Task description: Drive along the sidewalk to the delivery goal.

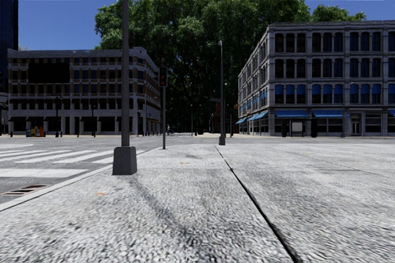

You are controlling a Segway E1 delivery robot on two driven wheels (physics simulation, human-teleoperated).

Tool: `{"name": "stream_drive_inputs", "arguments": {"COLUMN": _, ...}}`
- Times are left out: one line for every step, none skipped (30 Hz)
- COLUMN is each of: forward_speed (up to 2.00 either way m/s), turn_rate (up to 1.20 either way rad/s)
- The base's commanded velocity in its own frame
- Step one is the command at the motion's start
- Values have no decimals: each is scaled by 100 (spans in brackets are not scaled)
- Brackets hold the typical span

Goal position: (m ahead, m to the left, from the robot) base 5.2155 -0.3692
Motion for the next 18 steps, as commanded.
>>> {"name": "stream_drive_inputs", "arguments": {"forward_speed": 200, "turn_rate": 0}}
{"name": "stream_drive_inputs", "arguments": {"forward_speed": 200, "turn_rate": 0}}
{"name": "stream_drive_inputs", "arguments": {"forward_speed": 200, "turn_rate": 0}}
{"name": "stream_drive_inputs", "arguments": {"forward_speed": 200, "turn_rate": 0}}
{"name": "stream_drive_inputs", "arguments": {"forward_speed": 200, "turn_rate": 0}}
{"name": "stream_drive_inputs", "arguments": {"forward_speed": 200, "turn_rate": 0}}
{"name": "stream_drive_inputs", "arguments": {"forward_speed": 200, "turn_rate": 0}}
{"name": "stream_drive_inputs", "arguments": {"forward_speed": 200, "turn_rate": 0}}
{"name": "stream_drive_inputs", "arguments": {"forward_speed": 200, "turn_rate": 0}}
{"name": "stream_drive_inputs", "arguments": {"forward_speed": 200, "turn_rate": 0}}
{"name": "stream_drive_inputs", "arguments": {"forward_speed": 200, "turn_rate": 0}}
{"name": "stream_drive_inputs", "arguments": {"forward_speed": 200, "turn_rate": 0}}
{"name": "stream_drive_inputs", "arguments": {"forward_speed": 200, "turn_rate": 0}}
{"name": "stream_drive_inputs", "arguments": {"forward_speed": 200, "turn_rate": 0}}
{"name": "stream_drive_inputs", "arguments": {"forward_speed": 200, "turn_rate": 0}}
{"name": "stream_drive_inputs", "arguments": {"forward_speed": 200, "turn_rate": 0}}
{"name": "stream_drive_inputs", "arguments": {"forward_speed": 200, "turn_rate": 0}}
{"name": "stream_drive_inputs", "arguments": {"forward_speed": 200, "turn_rate": 0}}
